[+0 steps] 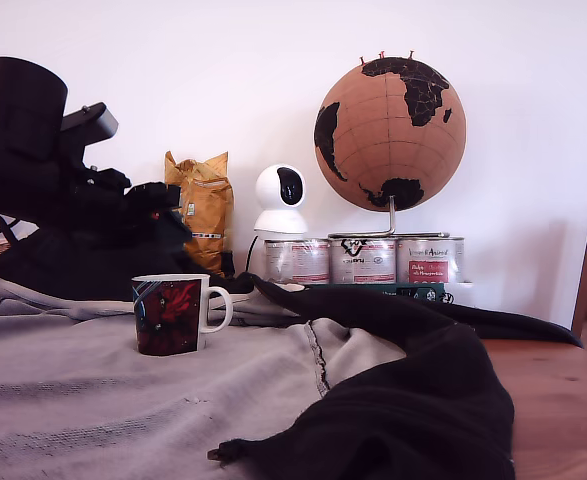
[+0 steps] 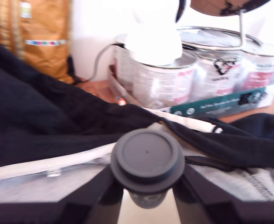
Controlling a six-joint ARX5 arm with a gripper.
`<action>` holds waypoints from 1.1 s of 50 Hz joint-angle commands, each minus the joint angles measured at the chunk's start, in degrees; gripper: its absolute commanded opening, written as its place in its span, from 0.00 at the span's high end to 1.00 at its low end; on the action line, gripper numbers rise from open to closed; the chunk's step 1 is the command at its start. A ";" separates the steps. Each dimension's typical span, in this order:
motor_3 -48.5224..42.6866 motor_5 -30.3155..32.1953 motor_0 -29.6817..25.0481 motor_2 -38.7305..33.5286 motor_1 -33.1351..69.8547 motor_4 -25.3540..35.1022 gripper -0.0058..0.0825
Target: Pick the grey coffee capsule and place it inside the red coffee cup
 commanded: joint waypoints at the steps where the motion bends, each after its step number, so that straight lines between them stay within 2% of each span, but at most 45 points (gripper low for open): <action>1: -0.70 0.26 -0.04 0.15 0.92 -0.17 0.58; 8: -1.81 0.28 -0.04 0.15 0.92 -0.17 0.33; 12: -1.88 0.26 -0.07 0.15 0.92 -0.13 0.24; 28: -3.45 0.24 -0.04 0.70 -0.11 -0.15 0.25; 31: -4.79 0.24 -0.04 0.70 -1.27 -0.15 0.31; 33: -5.84 0.24 -0.02 0.70 -2.23 -0.17 0.40; 36: -7.63 0.26 0.15 0.70 -3.89 -0.17 0.60; 40: -10.38 0.50 0.57 0.70 -6.43 -0.20 0.92; 41: -10.97 0.87 0.70 0.70 -7.02 -0.22 0.97; 43: -12.35 1.38 0.98 0.70 -8.24 -0.22 0.94; 55: -23.12 3.30 2.71 0.61 -15.80 -4.57 0.95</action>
